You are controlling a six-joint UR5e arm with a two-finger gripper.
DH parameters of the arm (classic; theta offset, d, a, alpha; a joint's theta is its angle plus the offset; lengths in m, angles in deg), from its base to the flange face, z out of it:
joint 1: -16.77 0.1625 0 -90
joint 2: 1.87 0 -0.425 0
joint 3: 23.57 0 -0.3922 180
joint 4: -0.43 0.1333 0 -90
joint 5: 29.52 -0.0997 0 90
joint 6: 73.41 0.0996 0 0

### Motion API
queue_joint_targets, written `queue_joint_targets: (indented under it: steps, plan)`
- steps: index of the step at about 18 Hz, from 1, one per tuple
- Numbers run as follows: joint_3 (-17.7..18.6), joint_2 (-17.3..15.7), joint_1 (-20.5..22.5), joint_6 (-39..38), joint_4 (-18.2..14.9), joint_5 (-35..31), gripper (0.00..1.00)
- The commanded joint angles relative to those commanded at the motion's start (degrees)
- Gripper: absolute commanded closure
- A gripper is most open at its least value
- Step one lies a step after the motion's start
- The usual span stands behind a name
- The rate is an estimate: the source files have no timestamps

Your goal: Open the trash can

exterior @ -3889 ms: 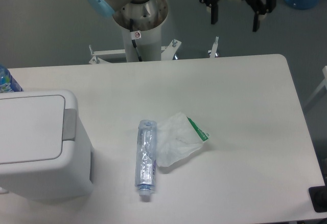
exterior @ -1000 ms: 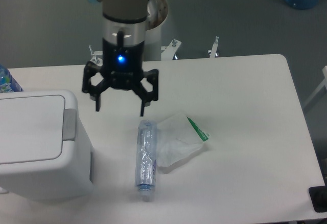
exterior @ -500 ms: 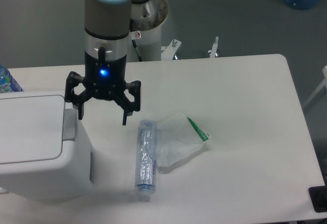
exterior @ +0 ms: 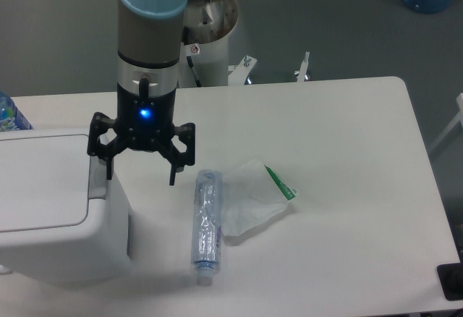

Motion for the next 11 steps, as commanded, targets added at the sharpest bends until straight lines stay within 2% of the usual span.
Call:
queue_joint_targets:
  steps: [11]
  plan:
    - [0.09,0.09,-0.97,-0.18,0.00,0.00,0.00]
